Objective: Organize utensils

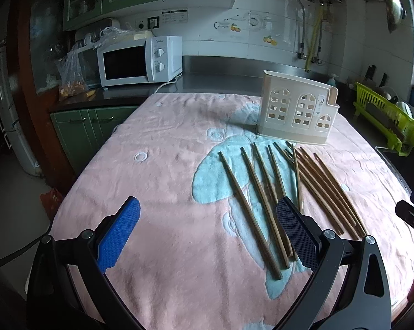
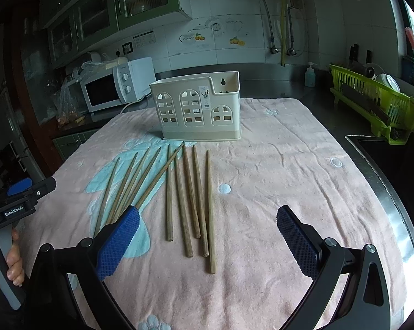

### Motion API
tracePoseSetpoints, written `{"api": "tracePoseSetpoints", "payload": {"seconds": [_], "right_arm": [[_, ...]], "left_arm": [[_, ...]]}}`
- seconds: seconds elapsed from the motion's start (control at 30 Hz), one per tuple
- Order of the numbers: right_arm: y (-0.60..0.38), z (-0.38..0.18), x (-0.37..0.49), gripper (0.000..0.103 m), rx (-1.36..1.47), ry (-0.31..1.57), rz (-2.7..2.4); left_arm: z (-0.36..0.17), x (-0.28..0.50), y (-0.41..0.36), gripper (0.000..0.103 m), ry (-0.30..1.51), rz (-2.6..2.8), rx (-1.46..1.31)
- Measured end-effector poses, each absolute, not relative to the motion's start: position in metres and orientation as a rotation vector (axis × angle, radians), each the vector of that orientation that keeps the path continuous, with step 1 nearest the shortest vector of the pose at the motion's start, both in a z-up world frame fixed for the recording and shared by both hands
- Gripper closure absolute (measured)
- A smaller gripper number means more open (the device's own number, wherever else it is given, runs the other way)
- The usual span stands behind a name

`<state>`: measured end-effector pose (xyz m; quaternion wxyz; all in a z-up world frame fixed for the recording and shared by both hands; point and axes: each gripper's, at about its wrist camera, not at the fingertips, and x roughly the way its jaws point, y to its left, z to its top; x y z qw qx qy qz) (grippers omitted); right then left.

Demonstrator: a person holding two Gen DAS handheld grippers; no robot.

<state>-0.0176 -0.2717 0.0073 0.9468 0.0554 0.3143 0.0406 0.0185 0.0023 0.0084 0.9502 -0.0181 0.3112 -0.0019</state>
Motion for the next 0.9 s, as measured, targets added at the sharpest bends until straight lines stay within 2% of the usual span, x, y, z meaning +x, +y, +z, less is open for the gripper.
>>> {"api": "tracePoseSetpoints", "payload": {"seconds": [0.5, 0.67, 0.77, 0.83, 0.9], "right_arm": [[-0.276, -0.019, -0.014, 0.008, 0.092, 0.702, 0.075], [-0.279, -0.026, -0.009, 0.008, 0.104, 0.724, 0.080], [-0.280, -0.029, -0.008, 0.009, 0.102, 0.734, 0.083], [-0.281, -0.031, -0.007, 0.009, 0.108, 0.740, 0.091], [-0.282, -0.034, -0.006, 0.009, 0.115, 0.746, 0.096]], "left_arm": [[-0.008, 0.022, -0.014, 0.007, 0.663, -0.108, -0.031], [-0.017, 0.031, -0.038, 0.024, 0.698, -0.231, -0.013], [-0.022, 0.035, -0.054, 0.030, 0.710, -0.304, 0.008], [-0.026, 0.039, -0.066, 0.039, 0.724, -0.363, 0.026], [-0.028, 0.042, -0.076, 0.043, 0.742, -0.426, 0.028]]}}
